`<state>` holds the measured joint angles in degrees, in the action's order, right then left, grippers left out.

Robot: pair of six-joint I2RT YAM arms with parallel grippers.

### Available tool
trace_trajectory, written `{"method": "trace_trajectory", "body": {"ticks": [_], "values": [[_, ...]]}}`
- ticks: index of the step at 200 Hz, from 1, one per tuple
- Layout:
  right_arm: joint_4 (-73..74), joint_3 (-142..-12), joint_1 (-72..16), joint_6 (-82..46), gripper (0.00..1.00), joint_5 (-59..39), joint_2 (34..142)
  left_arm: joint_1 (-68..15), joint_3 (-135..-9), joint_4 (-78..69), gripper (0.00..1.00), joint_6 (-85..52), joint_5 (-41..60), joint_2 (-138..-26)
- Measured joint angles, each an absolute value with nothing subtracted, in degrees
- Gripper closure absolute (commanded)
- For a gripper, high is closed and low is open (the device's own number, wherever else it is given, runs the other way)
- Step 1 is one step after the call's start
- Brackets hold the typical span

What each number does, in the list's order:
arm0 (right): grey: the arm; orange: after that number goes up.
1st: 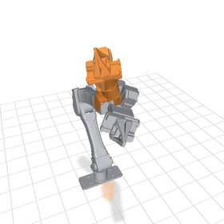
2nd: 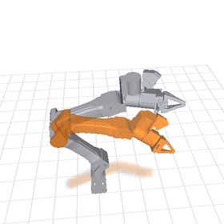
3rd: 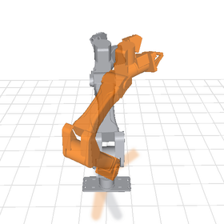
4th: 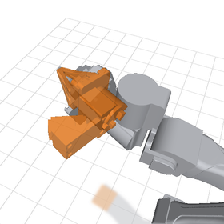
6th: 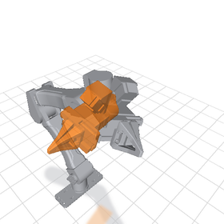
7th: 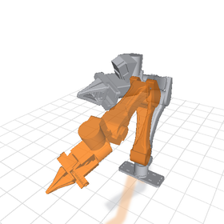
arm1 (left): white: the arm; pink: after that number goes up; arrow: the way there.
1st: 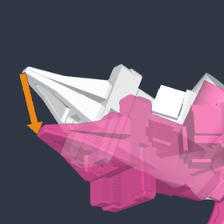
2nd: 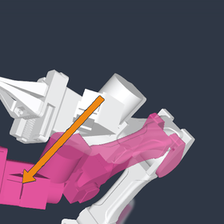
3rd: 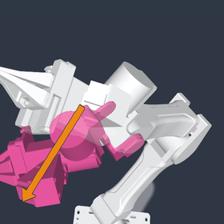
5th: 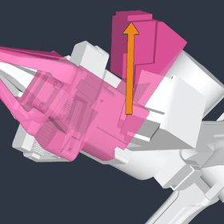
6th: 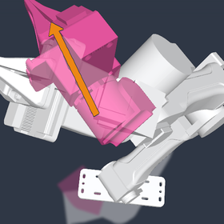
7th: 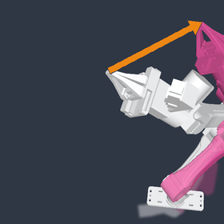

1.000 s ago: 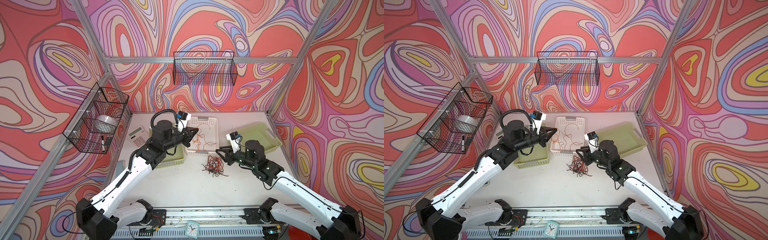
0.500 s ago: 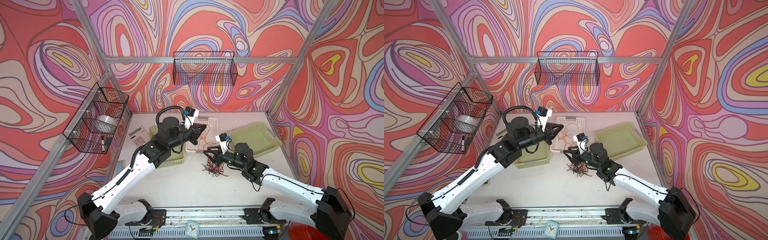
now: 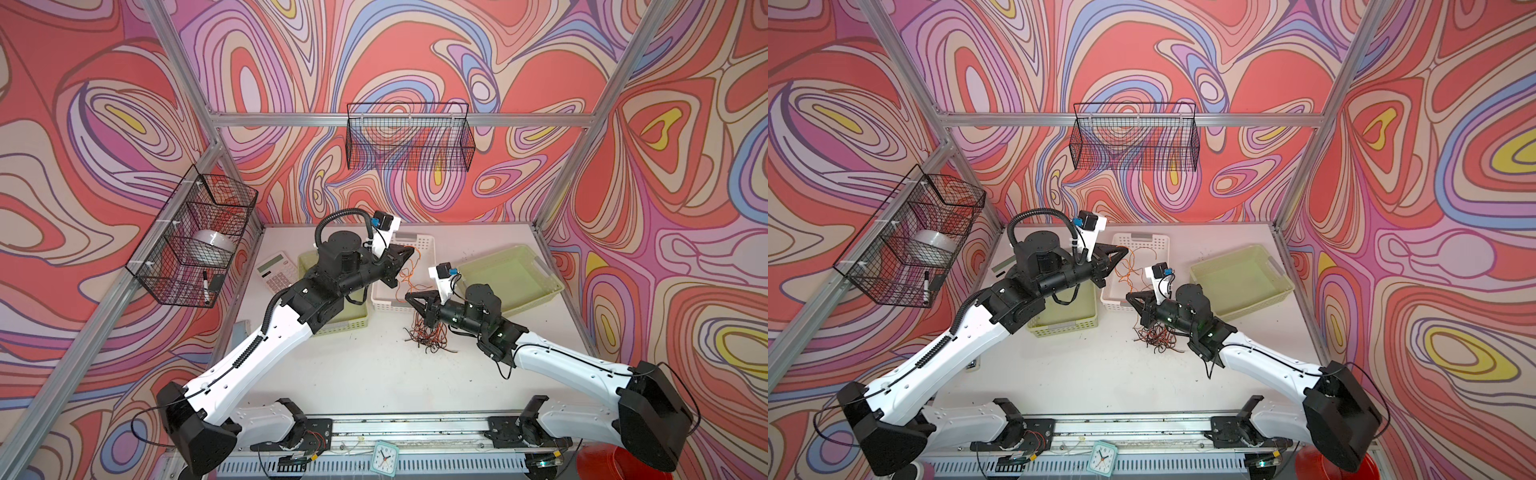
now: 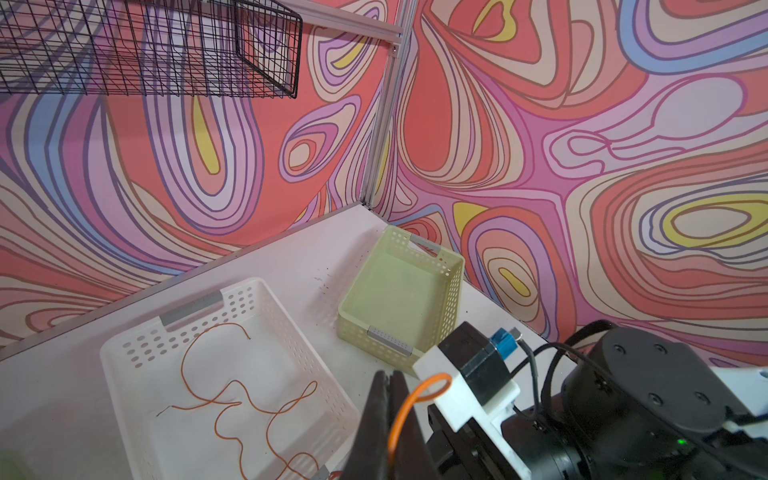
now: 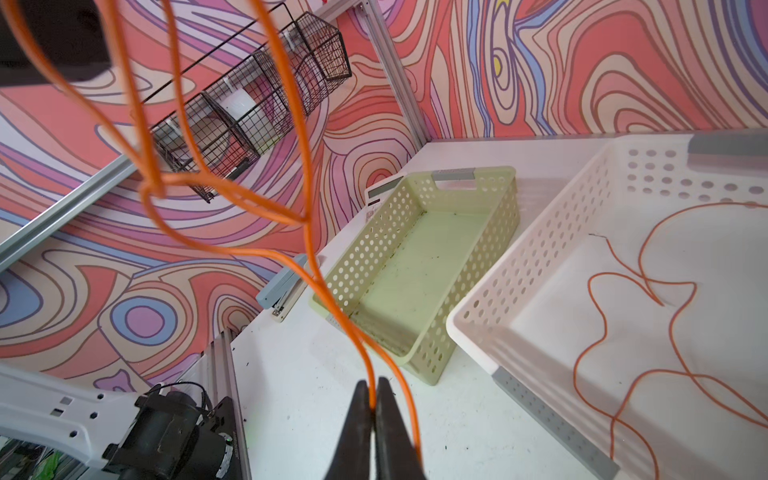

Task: Untangle the cables
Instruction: 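Pull the orange wire high with the left gripper while the right releases and withdraws, then carry the orange wire over the white basket with the left gripper and release it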

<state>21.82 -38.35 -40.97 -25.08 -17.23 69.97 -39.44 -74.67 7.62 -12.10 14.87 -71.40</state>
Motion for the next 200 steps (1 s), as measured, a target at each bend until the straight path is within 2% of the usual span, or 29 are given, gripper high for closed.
{"method": "trace_trajectory", "body": {"ticks": [79, 136, 200], "values": [[13.1, -25.9, -41.0, -29.9, 1.0, -8.7, 69.4, -38.0, -85.9, 11.0, 1.0, -6.3, 13.0, -74.6], [7.6, -25.1, -41.0, -33.3, 1.0, -3.8, 67.1, -32.9, -93.4, 13.9, 1.0, -4.9, 13.5, -79.1], [5.7, -24.7, -41.0, -34.2, 1.0, -2.0, 65.5, -30.7, -102.0, 17.7, 1.0, -4.6, 16.7, -86.3]]}}
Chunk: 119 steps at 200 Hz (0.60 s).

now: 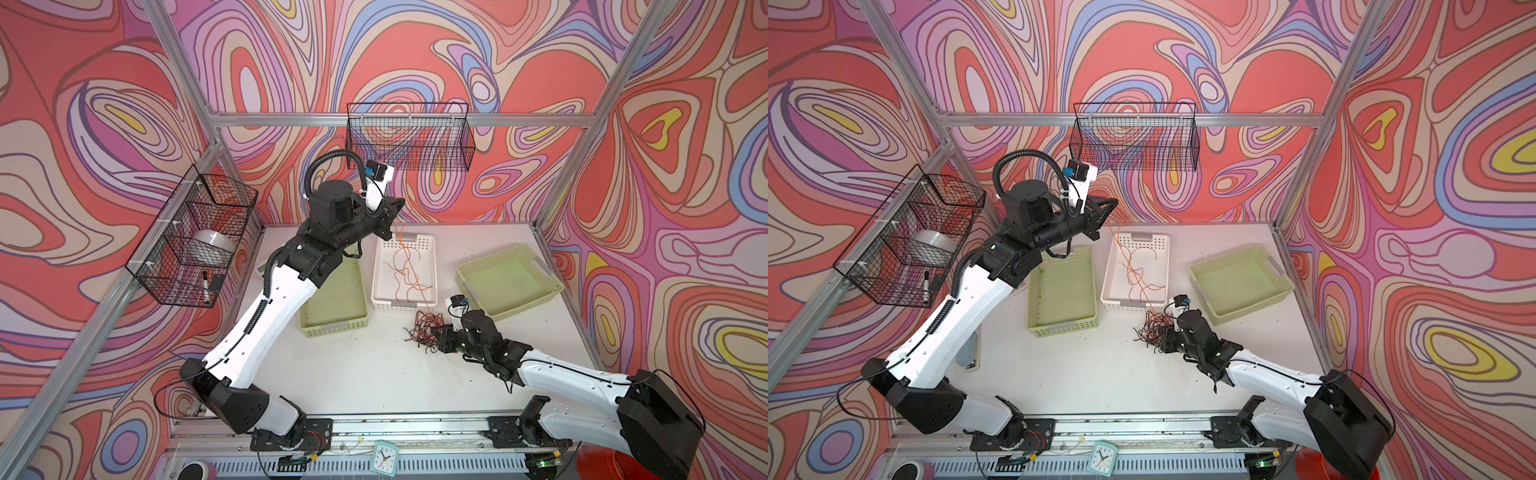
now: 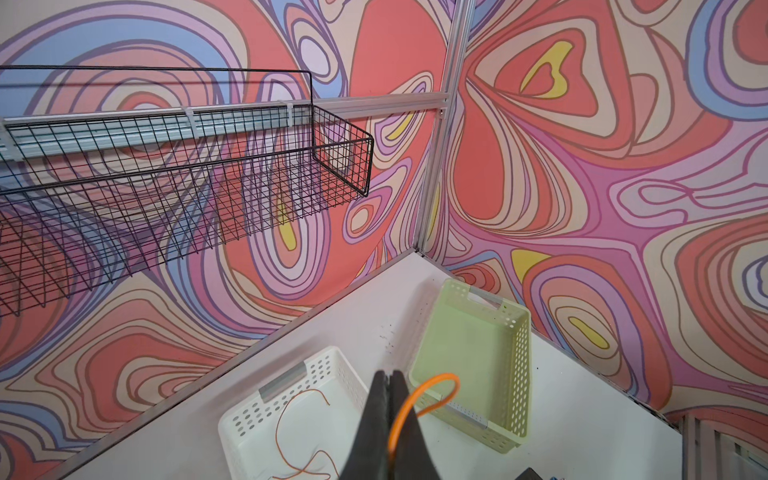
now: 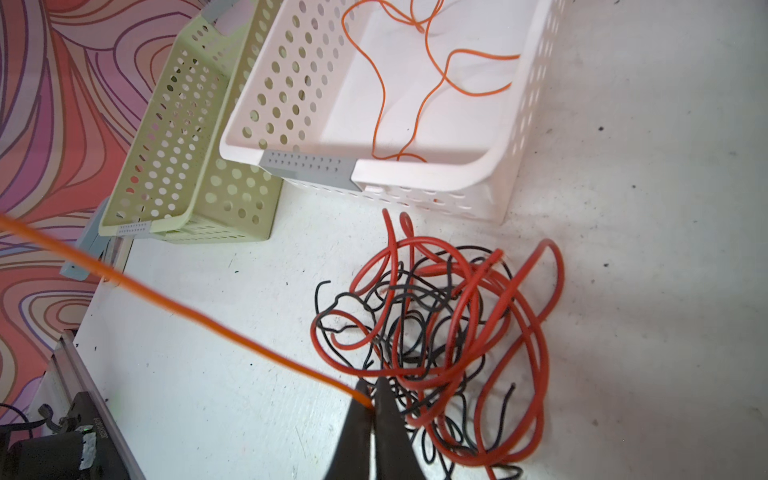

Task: Untangle the cables
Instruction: 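Carry the orange wire over the white basket with the left gripper and release it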

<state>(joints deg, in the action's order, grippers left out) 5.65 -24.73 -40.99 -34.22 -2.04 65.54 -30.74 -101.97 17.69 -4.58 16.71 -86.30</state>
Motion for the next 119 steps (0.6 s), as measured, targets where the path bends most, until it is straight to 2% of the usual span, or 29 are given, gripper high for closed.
{"method": "trace_trajectory", "body": {"ticks": [27, 36, 47, 85, 103, 119], "values": [[3.7, -24.8, -41.0, -34.1, 1.0, -1.0, 63.3, -30.4, -106.1, 18.7, 1.0, -5.0, 18.9, -89.5], [2.5, -25.0, -41.0, -33.9, 0.89, -0.6, 62.1, -30.4, -106.9, 18.7, 1.0, -5.2, 19.7, -90.2], [0.3, -25.5, -41.0, -33.6, 0.7, 0.3, 60.3, -30.3, -107.3, 18.6, 1.0, -5.2, 20.2, -90.5], [-8.7, -28.6, -41.0, -31.6, 0.29, 6.7, 52.5, -30.3, -107.7, 18.7, 1.0, -4.3, 20.6, -91.7], [-12.0, -30.3, -41.0, -30.1, 0.17, 10.1, 48.6, -30.0, -107.9, 18.7, 1.0, -3.6, 20.8, -93.3], [-15.0, -31.7, -41.0, -29.6, 0.1, 13.3, 45.6, -29.6, -107.9, 18.7, 1.0, -3.2, 21.0, -95.2]]}}
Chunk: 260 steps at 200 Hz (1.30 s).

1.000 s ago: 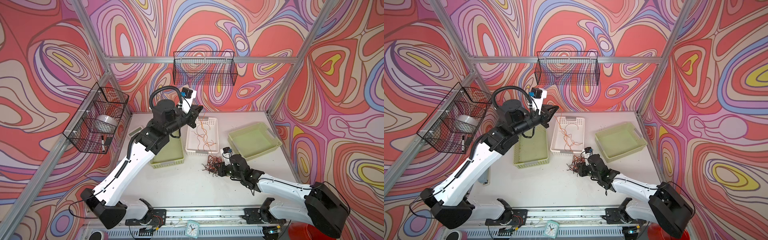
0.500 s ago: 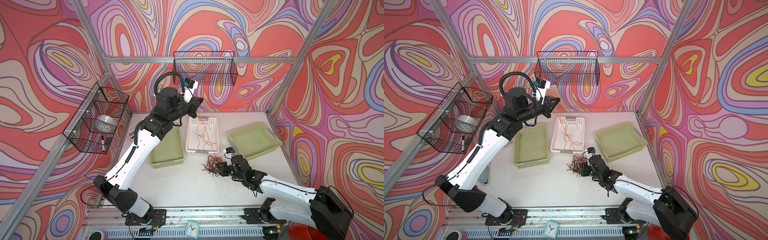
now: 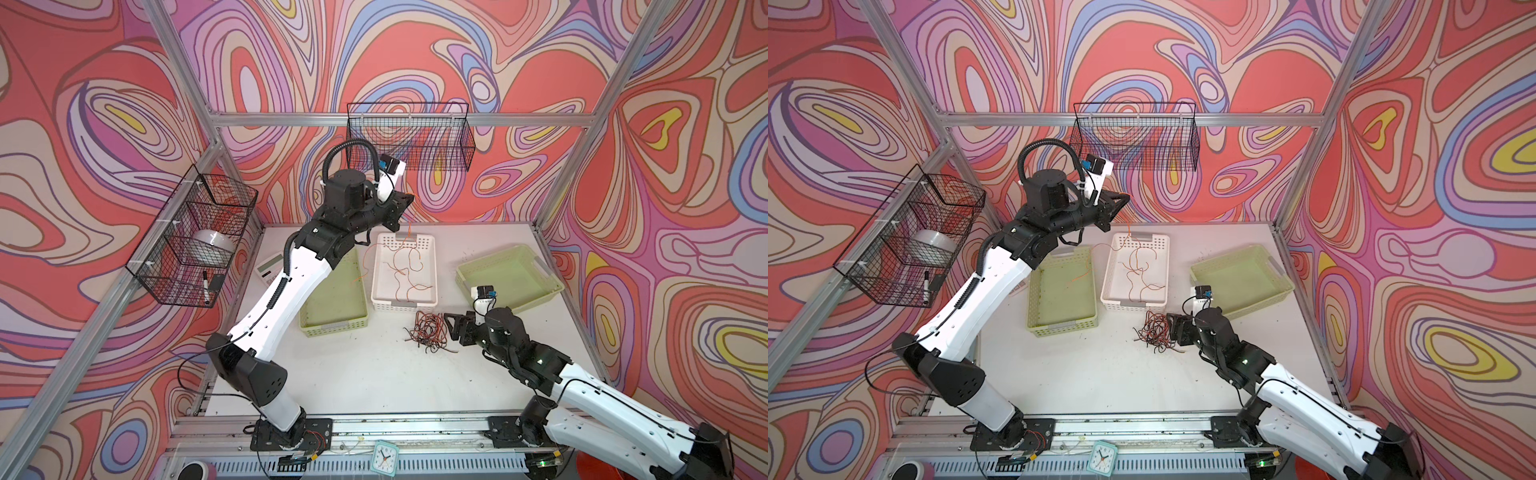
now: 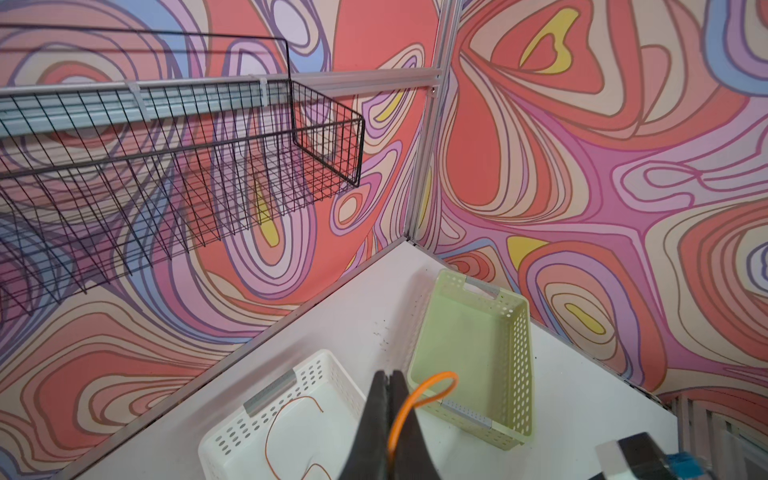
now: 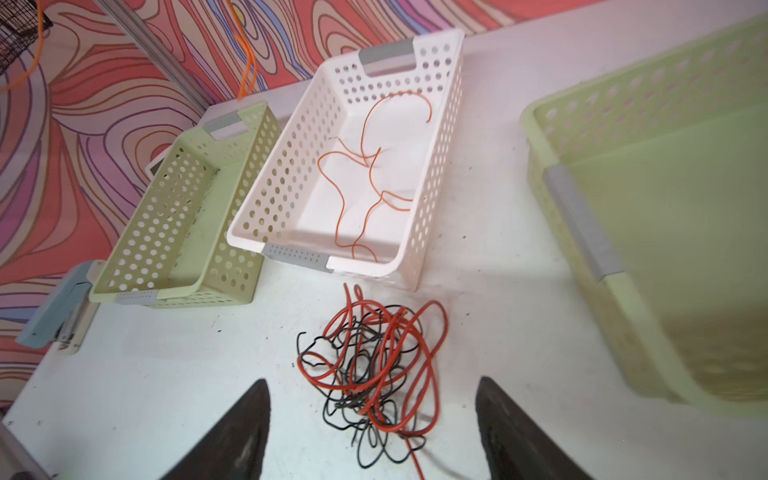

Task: Untangle the cables
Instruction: 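Carry the orange wire over the white basket with the left gripper and release it, then pinch the red and black wires with the right gripper while the left returns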

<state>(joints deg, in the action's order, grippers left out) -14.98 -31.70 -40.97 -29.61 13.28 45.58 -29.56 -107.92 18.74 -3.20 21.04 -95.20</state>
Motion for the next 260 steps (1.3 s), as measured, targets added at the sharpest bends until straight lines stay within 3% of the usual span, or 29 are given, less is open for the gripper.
{"method": "trace_trajectory", "body": {"ticks": [66, 177, 193, 226, 240, 260], "values": [[-26.1, -32.8, -41.0, -29.6, 0.02, 20.5, 42.1, -26.9, -107.9, 19.1, 1.0, -3.0, 22.3, -102.1], [-30.0, -34.8, -41.0, -31.8, 0.15, 18.3, 45.7, -25.8, -94.4, 15.7, 1.0, -3.7, 22.5, -111.7], [-30.0, -34.8, -41.0, -32.3, 0.17, 17.5, 46.4, -25.8, -91.2, 14.2, 0.63, -4.5, 22.4, -111.7], [-29.2, -34.8, -41.0, -32.2, 0.2, 15.9, 49.1, -25.7, -87.8, 11.0, 0.29, -6.9, 22.4, -111.5], [-28.6, -34.8, -41.0, -31.9, 0.21, 15.0, 50.9, -25.6, -85.6, 9.4, 0.02, -7.5, 22.0, -110.1], [-27.0, -34.8, -41.0, -31.1, 0.23, 13.6, 53.5, -25.5, -82.5, 8.9, 0.0, -7.7, 21.5, -106.7]]}}
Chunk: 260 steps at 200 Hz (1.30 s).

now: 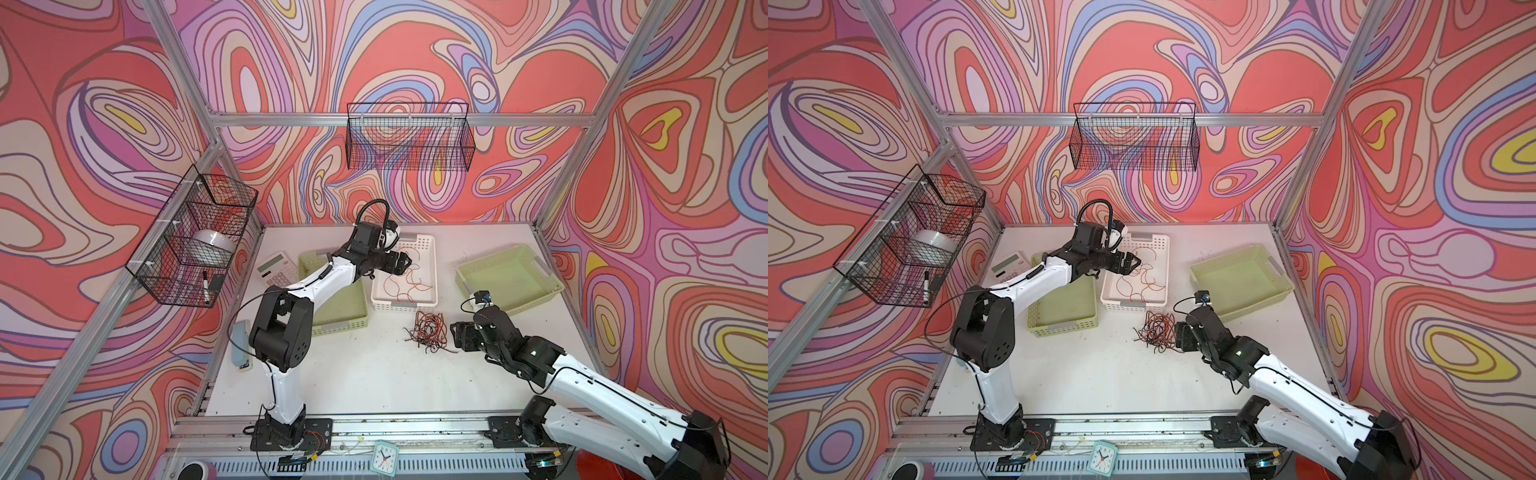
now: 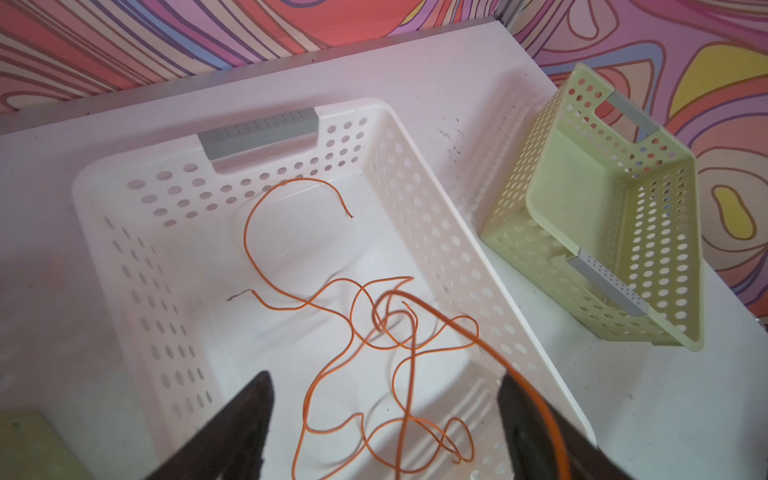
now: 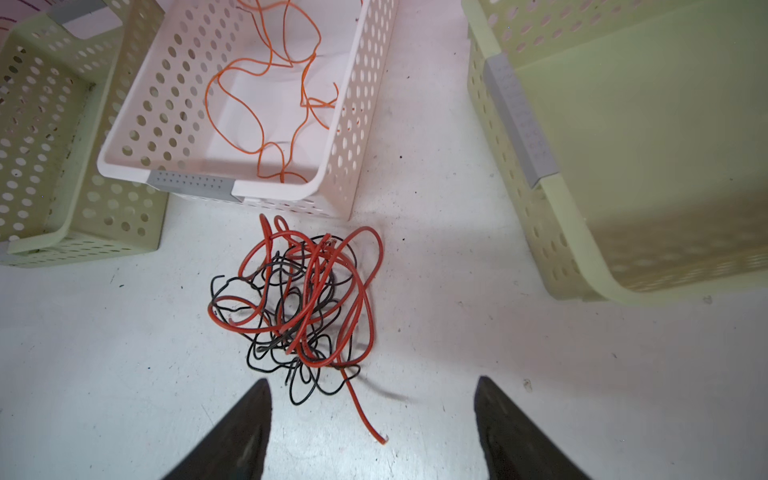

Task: Untangle the cables
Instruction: 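Pinch the red and black wires with the right gripper while the left returns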

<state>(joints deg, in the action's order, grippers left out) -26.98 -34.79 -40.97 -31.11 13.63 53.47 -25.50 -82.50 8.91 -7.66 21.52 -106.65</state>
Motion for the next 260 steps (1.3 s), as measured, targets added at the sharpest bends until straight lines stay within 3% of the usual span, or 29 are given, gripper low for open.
{"method": "trace_trajectory", "body": {"ticks": [75, 140, 215, 237, 260], "values": [[-19.2, -34.8, -41.0, -29.9, 0.3, 6.6, 62.0, -27.4, -66.1, 8.8, 0.01, -4.8, 17.0, -82.7], [-12.7, -34.8, -41.0, -32.1, 0.36, -0.5, 71.5, -32.6, -55.6, 12.6, 0.1, -3.0, 13.3, -74.0], [-9.8, -34.9, -41.3, -33.2, 0.86, -4.0, 74.0, -37.2, -51.3, 12.6, 0.39, -2.5, 13.7, -72.6], [-10.7, -34.9, -41.3, -32.6, 0.91, -3.1, 71.0, -37.6, -50.9, 11.9, 0.44, -2.4, 14.6, -73.6], [-11.7, -34.9, -41.3, -32.4, 0.89, -1.7, 68.9, -38.2, -50.9, 11.6, 0.45, -1.8, 15.3, -75.7]]}}
